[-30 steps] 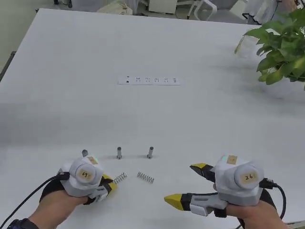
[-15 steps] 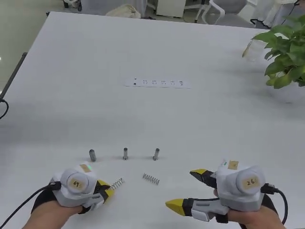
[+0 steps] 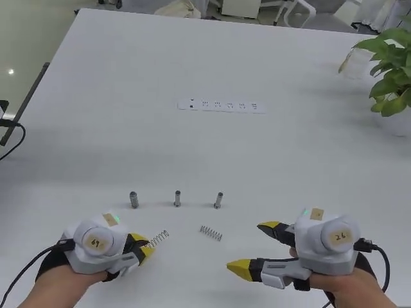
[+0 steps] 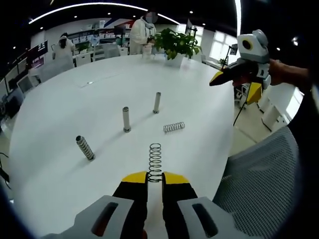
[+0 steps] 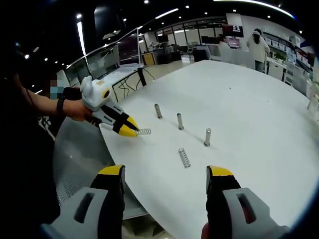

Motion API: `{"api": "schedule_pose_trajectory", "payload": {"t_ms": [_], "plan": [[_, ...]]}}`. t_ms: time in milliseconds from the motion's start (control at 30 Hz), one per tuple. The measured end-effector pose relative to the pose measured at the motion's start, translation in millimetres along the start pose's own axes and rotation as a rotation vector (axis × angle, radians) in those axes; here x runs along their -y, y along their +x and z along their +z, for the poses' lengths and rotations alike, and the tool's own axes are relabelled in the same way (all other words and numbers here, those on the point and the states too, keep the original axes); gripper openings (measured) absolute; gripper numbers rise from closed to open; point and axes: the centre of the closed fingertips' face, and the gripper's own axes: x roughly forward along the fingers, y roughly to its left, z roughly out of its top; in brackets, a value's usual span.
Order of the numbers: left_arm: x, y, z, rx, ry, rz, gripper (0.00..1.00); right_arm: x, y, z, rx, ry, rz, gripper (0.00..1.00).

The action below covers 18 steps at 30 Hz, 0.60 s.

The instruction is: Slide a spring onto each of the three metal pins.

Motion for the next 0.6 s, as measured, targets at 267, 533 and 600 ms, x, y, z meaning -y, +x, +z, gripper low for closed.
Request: {"api": "schedule_pose_trajectory", "payload": {"t_ms": [267,533,600], "plan": [[1.6,-13.0,9.5,0.026,0.023,0.012,0.02,-5.7,4.4,3.3,-0.001,-0.02,0.029,0.62],[11.6,-21.6,25.5,0.059,0.057,0.0,0.02,-11.5,10.3,7.0,0.003,-0.033,0.059,0.57],[15.3,-23.4,30.1,0.068,0.068,-0.004,0.02,-14.6,13.0,9.0,0.005,-0.038,0.073,0.56]]}}
